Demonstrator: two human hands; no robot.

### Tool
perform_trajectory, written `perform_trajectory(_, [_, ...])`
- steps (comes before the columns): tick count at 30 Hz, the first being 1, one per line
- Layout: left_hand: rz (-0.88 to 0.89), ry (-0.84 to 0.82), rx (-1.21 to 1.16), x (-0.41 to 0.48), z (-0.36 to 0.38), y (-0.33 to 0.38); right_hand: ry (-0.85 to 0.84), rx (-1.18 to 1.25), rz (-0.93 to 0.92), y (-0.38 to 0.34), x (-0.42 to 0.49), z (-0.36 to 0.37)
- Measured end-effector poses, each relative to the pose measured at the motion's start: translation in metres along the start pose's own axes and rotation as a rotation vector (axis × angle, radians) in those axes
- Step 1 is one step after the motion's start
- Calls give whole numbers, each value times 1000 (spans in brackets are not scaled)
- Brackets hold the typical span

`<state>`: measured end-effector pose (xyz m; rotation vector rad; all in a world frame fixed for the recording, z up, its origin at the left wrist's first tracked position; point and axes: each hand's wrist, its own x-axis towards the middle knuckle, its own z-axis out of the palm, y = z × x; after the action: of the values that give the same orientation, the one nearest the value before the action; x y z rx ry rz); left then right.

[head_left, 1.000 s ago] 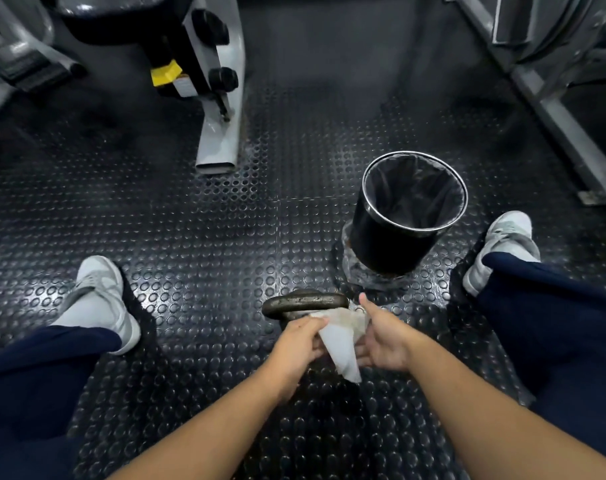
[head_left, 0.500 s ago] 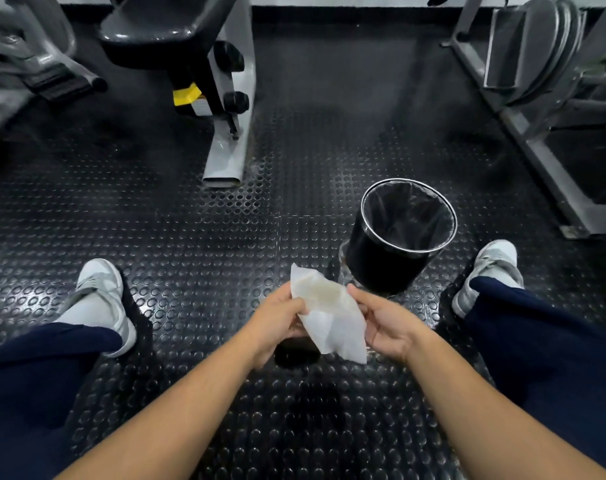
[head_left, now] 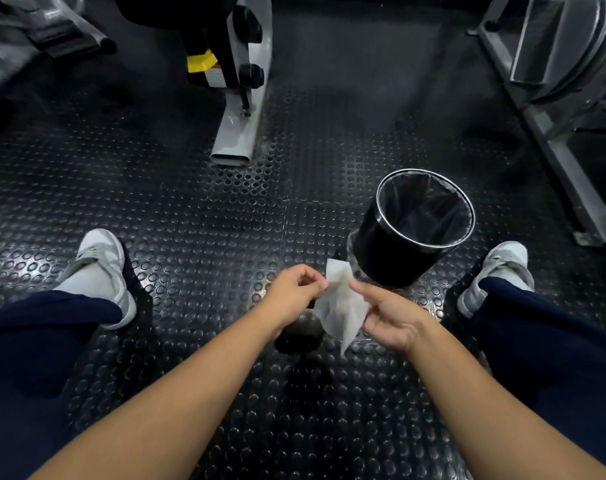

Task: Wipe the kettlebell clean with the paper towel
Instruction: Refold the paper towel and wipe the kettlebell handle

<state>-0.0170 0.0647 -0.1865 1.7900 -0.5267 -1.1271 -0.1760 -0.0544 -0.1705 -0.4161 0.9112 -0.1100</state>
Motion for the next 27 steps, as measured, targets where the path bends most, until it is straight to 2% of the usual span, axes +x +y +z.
perform_trajectory(2, [42,54,123,5,-5,-4,74,-30,-2,-1,-1,-8])
perform_trajectory(4, [124,95,356,8,-18,-10,161,-123,-101,-7,1,-9])
perform_trajectory(5, [181,82,538,10,-26,-14,211,-226,-186,-11,1,-6])
perform_trajectory(8, [266,-101,1020,19,-47,-26,360,-606,-496,-18,-6,5])
perform_trajectory(10, [271,-173,1148,26,-53,-30,424,-826,-723,-22,-14,13])
perform_trajectory(13, [306,-213,1194,32,-48,-34,498,-1346,-955,-15,-7,19])
perform_trajectory(15, [312,-207,1211,35,-45,-34,400,-1572,-874,8,12,13])
perform_trajectory(18, [280,-236,1231,41,-46,-32,220,-1669,-563,61,34,-2])
perform_trajectory(24, [304,-251,1216,42,-46,-35,165,-2028,-685,93,49,-23])
perform_trajectory(27, [326,-246,1183,42,-46,-39,184,-2042,-685,93,53,-37])
